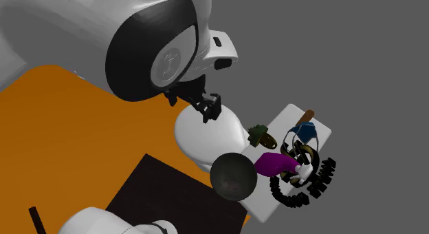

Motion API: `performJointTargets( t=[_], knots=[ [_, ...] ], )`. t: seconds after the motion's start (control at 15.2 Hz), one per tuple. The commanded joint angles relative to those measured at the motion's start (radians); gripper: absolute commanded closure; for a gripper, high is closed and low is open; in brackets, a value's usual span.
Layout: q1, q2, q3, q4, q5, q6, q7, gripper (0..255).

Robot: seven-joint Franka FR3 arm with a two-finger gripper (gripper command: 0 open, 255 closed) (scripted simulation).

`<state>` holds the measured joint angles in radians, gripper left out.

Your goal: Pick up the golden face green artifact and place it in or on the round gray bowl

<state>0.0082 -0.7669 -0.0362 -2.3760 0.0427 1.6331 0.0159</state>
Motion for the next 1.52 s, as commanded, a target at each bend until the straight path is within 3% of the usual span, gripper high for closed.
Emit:
performJointTargets(
  t=[0.0, 0.73, 1.45],
  knots=[
    [0.0, 0.0, 0.0, 0.0, 0.0, 0.0, 0.0, 0],
    [-0.053, 0.195, -0.065, -0.175, -0.084, 0.418, -0.066, 0],
    [-0.097, 0.562, -0.14, -0.166, -0.131, 0.833, -0.124, 0]
  ],
)
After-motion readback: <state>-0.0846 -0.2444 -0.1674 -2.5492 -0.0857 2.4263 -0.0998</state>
